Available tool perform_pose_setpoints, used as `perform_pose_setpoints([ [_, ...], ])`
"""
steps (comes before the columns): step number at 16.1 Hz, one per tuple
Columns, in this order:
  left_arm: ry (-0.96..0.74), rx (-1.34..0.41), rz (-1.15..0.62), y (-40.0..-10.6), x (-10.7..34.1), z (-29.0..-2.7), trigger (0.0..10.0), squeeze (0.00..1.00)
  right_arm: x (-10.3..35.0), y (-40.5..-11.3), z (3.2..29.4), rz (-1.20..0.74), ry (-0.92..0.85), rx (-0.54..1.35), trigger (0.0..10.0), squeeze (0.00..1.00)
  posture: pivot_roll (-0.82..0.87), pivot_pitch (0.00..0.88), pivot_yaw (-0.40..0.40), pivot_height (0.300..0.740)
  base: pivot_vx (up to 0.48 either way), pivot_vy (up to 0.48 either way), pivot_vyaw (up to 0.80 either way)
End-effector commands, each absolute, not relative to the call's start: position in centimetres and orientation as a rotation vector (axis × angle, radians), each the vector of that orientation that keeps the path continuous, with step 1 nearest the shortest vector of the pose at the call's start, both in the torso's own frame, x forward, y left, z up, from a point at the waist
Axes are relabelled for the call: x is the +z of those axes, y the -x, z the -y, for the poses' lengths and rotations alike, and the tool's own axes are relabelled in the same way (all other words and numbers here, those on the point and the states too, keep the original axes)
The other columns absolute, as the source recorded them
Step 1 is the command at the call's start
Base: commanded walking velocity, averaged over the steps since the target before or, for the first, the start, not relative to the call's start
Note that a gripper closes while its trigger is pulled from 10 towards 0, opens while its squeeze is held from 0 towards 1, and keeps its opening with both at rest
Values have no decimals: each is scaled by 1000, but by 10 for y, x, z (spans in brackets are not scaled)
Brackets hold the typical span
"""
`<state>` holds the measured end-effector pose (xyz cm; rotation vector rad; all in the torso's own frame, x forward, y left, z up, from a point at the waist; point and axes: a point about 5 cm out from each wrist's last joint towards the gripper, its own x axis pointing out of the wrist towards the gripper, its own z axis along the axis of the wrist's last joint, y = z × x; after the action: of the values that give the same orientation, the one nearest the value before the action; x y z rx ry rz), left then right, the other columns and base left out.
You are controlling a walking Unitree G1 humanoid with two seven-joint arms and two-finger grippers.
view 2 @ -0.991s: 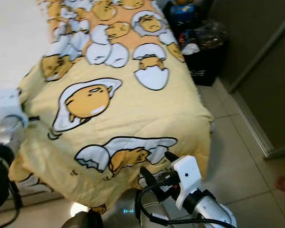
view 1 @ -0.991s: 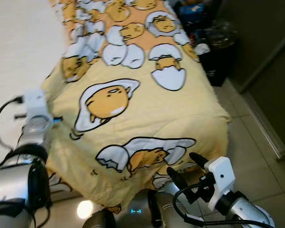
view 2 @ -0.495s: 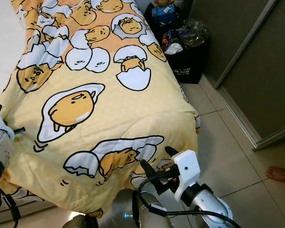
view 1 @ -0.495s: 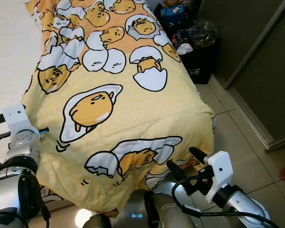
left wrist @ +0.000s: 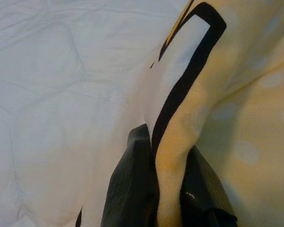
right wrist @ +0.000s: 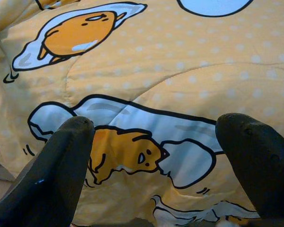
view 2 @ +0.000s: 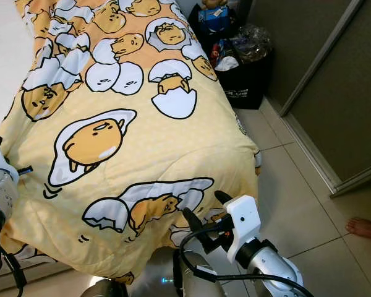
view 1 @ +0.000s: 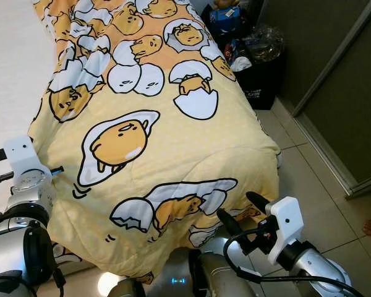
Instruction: Clean up the room
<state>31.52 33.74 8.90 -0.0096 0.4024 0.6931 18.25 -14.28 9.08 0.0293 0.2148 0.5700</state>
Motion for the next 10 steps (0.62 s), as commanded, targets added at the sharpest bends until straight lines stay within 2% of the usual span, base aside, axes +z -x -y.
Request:
perform_pose_setpoints([
  [1, 8, 849, -469, -288, 79, -364, 0, 0, 88, -180, 146, -228, -35, 552, 10000, 20, -270, 113, 34, 740, 0, 0, 0],
  [3, 27, 885, -478, -282, 76, -369, 0, 0, 87, -183, 147, -225, -42, 547, 10000, 20, -265, 108, 36, 740, 0, 0, 0],
  [4, 34, 650, -431, -310, 62, -311, 0, 0, 92, -221, 146, -155, -67, 492, 10000, 31, -184, 18, 47, 740, 0, 0, 794],
  [5, 40, 544, -407, -322, 59, -283, 0, 0, 96, -238, 145, -128, -74, 473, 10000, 43, -187, 17, 48, 740, 0, 0, 750],
  [8, 50, 499, -410, -325, 57, -274, 0, 0, 98, -241, 142, -119, -65, 484, 10000, 51, -188, 16, 50, 740, 0, 0, 715],
  [10, 19, 436, -395, -330, 56, -259, 0, 0, 96, -243, 141, -121, -61, 491, 10000, 75, -185, 19, 48, 740, 0, 0, 688],
])
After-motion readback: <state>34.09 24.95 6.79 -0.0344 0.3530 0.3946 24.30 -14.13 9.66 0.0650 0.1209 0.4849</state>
